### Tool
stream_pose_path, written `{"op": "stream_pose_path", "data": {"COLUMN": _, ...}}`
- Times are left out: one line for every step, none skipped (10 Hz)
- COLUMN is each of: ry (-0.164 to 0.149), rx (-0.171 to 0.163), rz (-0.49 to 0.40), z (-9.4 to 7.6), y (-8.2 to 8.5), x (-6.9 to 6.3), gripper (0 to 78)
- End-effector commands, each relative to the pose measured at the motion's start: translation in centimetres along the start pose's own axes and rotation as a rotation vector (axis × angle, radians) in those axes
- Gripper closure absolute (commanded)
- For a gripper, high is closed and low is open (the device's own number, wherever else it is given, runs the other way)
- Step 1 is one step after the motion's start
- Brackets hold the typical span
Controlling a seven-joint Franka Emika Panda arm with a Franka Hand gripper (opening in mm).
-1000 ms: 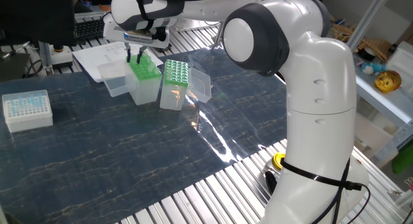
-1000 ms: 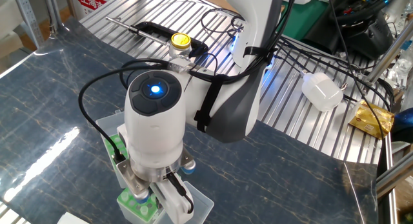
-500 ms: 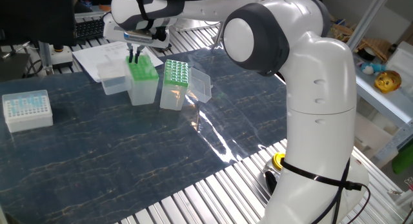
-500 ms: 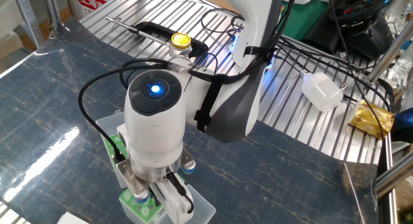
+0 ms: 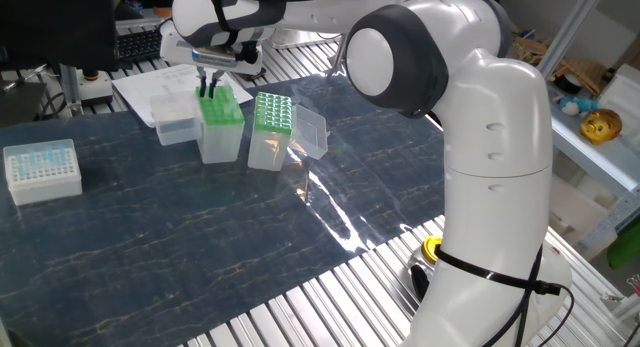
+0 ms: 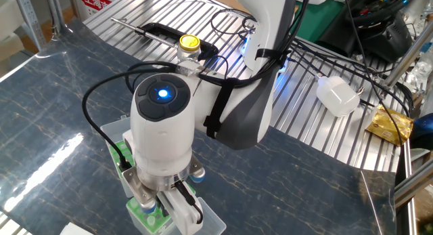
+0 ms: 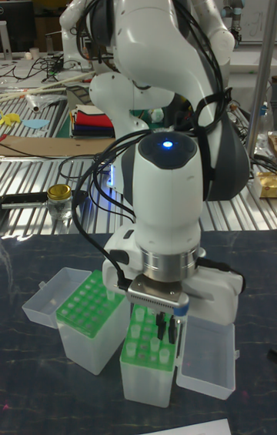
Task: Transfer all large pipette tips from one holder to another
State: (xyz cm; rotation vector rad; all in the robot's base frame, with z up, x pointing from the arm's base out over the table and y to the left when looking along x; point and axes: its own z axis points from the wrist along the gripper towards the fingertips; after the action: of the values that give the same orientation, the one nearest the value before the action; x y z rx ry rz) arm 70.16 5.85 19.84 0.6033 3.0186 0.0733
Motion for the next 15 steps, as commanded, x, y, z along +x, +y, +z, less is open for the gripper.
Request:
{"op": "stream_pose_path", "data": {"ry": 0.005, "rx": 0.014, "rz": -0.027, "z": -3.3, "y": -0.2, "x": -0.2, "gripper": 76.4}}
{"op": "stream_pose_path", "data": {"ry": 0.003, "rx": 0.018, "rz": -0.029, "z": -3.4, "y": -0.2, "x": -0.2, "gripper": 76.4}}
{"op": "stream_pose_path", "data": {"ry": 0.001, "rx": 0.022, "rz": -0.031, "z": -3.7, "y": -0.2, "x": -0.2, "gripper": 76.4}}
{"op": "stream_pose_path", "data": {"ry": 0.000, "rx": 0.023, "rz": -0.031, "z": -3.8, "y": -0.2, "x": -0.2, "gripper": 76.4}}
{"op": "stream_pose_path", "data": {"ry": 0.001, "rx": 0.024, "rz": -0.030, "z": -4.6, "y": -0.4, "x": -0.2, "gripper": 76.4}}
{"op": "stream_pose_path", "data": {"ry": 0.001, "rx": 0.025, "rz": -0.030, "z": -4.8, "y": -0.4, "x": -0.2, "gripper": 76.4}}
{"op": "stream_pose_path", "data": {"ry": 0.001, "rx": 0.026, "rz": -0.028, "z": -5.6, "y": -0.4, "x": -0.1, "gripper": 76.4}}
{"op": "stream_pose_path", "data": {"ry": 0.001, "rx": 0.026, "rz": -0.025, "z": -6.0, "y": -0.4, "x": 0.0, "gripper": 76.4}}
{"op": "stream_pose_path", "data": {"ry": 0.001, "rx": 0.026, "rz": -0.023, "z": -6.3, "y": -0.4, "x": 0.0, "gripper": 76.4}}
{"op": "stream_pose_path", "data": {"ry": 0.001, "rx": 0.026, "rz": -0.021, "z": -6.9, "y": -0.4, "x": 0.1, "gripper": 76.4}}
{"op": "stream_pose_path", "data": {"ry": 0.001, "rx": 0.026, "rz": -0.021, "z": -7.3, "y": -0.5, "x": 0.0, "gripper": 76.4}}
{"op": "stream_pose_path", "data": {"ry": 0.001, "rx": 0.026, "rz": -0.022, "z": -7.6, "y": -0.5, "x": -0.1, "gripper": 76.4}}
{"op": "stream_pose_path", "data": {"ry": 0.003, "rx": 0.027, "rz": -0.023, "z": -8.0, "y": -0.6, "x": -0.2, "gripper": 76.4}}
{"op": "stream_pose_path", "data": {"ry": 0.004, "rx": 0.029, "rz": -0.021, "z": -8.4, "y": -0.6, "x": -0.3, "gripper": 76.4}}
{"op": "stream_pose_path", "data": {"ry": 0.006, "rx": 0.030, "rz": -0.021, "z": -8.9, "y": -0.5, "x": -0.4, "gripper": 76.4}}
